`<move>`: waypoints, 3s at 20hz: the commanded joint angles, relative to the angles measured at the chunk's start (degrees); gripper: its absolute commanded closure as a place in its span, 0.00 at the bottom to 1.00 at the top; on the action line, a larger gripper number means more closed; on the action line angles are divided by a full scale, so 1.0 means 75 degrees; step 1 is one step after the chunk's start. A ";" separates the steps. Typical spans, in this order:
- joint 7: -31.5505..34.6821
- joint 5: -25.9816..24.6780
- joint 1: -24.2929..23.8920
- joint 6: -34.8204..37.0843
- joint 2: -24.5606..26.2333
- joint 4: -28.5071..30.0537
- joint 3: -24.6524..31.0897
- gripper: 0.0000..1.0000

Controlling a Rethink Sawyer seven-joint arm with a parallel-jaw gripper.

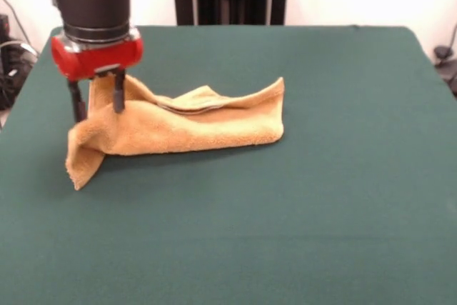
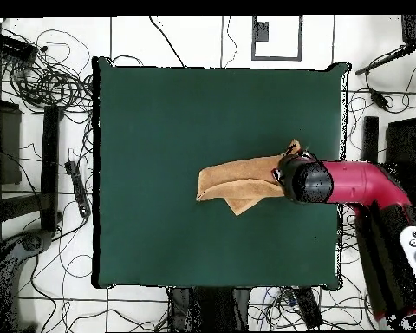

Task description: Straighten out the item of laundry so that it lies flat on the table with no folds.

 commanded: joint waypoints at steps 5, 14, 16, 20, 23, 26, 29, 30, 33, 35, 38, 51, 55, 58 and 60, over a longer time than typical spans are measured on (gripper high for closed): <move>0.0206 0.0423 0.0051 0.0085 -0.0265 0.0732 0.0431 0.00; 0.0368 0.0699 0.0096 0.0286 -0.0622 0.0832 0.0344 0.00; 0.0421 0.0707 0.0120 0.0256 -0.0636 0.0847 0.0264 0.00; 0.0496 0.0664 0.0247 0.0185 -0.0433 0.0685 0.0151 0.00; 0.0687 0.0654 0.0420 0.0197 -0.0203 0.0400 0.0046 0.00; 0.0827 0.0673 0.0529 0.0176 0.0060 0.0119 -0.0022 0.00; 0.0746 0.0644 0.0577 0.0116 0.0407 -0.0243 0.0025 0.00; 0.0698 0.0626 0.0603 0.0119 0.0544 -0.0395 0.0044 0.00; 0.0548 0.0559 0.0713 0.0177 0.0981 -0.0958 0.0078 0.00; 0.0381 0.0581 0.0743 0.0273 0.1320 -0.1343 0.0157 0.00; 0.0002 0.0569 0.0681 0.0313 0.1586 -0.1610 0.0316 0.00; -0.0059 0.0684 0.0718 0.0567 0.1699 -0.1847 0.0303 0.00; 0.0046 0.0682 0.0716 0.0508 0.1561 -0.1683 0.0251 0.00; 0.0046 0.0665 0.0722 0.0511 0.1485 -0.1622 0.0232 0.00; 0.0043 0.0694 0.0704 0.0520 0.1358 -0.1522 0.0253 0.00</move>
